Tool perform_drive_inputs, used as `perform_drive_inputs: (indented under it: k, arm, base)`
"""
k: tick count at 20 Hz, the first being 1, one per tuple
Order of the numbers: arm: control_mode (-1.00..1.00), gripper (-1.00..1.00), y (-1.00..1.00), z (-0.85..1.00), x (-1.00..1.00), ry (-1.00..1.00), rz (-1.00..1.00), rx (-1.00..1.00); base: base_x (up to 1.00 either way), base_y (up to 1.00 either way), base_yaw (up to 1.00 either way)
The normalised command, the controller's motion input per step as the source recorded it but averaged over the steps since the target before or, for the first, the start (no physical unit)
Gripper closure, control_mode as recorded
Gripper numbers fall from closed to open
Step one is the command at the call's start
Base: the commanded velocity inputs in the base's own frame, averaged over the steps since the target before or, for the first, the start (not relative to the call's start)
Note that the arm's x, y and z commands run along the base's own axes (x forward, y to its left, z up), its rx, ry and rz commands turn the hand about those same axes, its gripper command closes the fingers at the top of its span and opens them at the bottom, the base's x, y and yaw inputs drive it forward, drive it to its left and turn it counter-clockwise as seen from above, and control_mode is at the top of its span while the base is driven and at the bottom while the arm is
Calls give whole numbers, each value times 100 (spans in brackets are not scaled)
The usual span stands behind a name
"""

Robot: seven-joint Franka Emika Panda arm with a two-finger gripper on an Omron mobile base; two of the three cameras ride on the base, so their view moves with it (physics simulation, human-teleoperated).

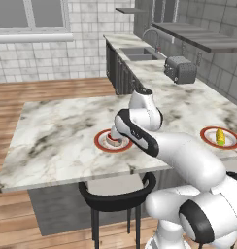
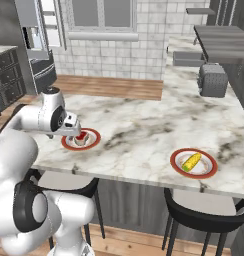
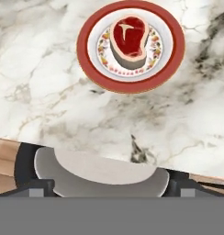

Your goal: Transport the steak and corn to the fridge. Place the steak on the rack containing meat and place the corn on the rack containing the vegetable, ensuring meats and vegetables are on different racks.

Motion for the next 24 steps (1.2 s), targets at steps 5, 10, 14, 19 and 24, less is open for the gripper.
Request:
perform_drive_inputs:
  k: [5,10,14,19,24]
  arm:
    - [-100,-100,-1,-31,29,0,2,0]
    - [-100,-100,-1,-36,25,0,4,0]
    - [-100,-100,-3,-27,27,0,3,0]
    - [-100,-100,-9,-23,27,0,4,0]
    - [-100,-100,-1,-21,38,0,4,0]
  base:
    - [0,0,0]
    - [0,0,0]
    - [0,0,0]
    - [0,0,0]
    - [0,0,0]
